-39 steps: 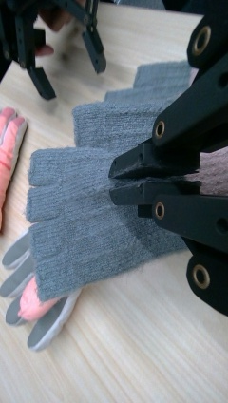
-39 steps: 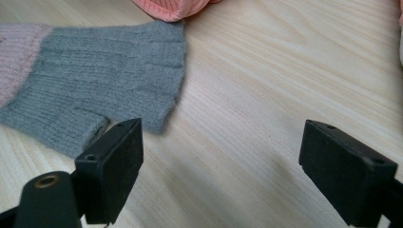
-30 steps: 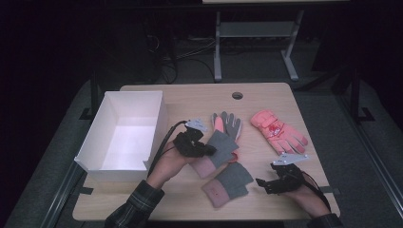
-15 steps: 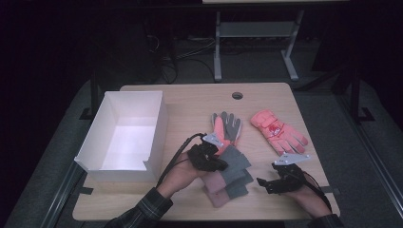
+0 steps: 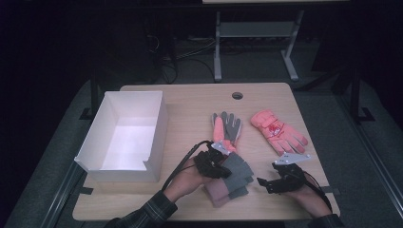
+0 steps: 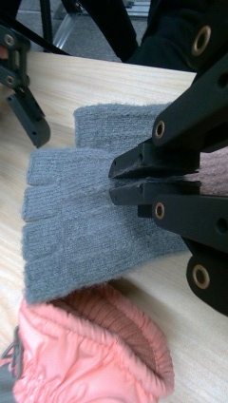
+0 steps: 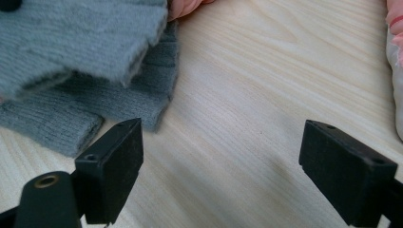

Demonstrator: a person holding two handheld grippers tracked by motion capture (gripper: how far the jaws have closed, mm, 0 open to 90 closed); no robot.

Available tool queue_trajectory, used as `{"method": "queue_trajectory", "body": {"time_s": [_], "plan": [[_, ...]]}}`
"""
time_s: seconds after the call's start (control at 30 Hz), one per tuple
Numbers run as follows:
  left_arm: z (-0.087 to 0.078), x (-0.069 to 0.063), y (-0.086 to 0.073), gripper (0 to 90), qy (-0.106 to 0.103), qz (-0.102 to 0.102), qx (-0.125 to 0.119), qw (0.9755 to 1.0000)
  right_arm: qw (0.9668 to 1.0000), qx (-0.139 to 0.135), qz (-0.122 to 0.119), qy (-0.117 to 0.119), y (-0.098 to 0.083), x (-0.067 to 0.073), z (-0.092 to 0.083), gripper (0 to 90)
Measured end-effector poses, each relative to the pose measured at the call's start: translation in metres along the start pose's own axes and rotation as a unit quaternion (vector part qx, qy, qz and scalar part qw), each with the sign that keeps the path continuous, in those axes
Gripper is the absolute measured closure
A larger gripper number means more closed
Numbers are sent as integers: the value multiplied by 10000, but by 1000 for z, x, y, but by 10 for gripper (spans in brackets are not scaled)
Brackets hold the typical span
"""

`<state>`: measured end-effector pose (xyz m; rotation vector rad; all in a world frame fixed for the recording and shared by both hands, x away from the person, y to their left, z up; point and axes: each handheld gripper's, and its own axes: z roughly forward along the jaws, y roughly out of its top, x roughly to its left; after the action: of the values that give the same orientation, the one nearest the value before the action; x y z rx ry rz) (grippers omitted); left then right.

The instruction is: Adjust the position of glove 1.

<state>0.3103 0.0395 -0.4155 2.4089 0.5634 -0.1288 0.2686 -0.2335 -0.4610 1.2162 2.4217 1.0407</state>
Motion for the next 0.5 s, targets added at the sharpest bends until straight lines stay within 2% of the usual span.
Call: {"method": "queue_trajectory", "body": {"time_s": [0.5], "plan": [[18, -1, -4, 857, -14, 24, 258, 9997, 10000, -3, -9, -16, 0, -1, -1, 146]]}}
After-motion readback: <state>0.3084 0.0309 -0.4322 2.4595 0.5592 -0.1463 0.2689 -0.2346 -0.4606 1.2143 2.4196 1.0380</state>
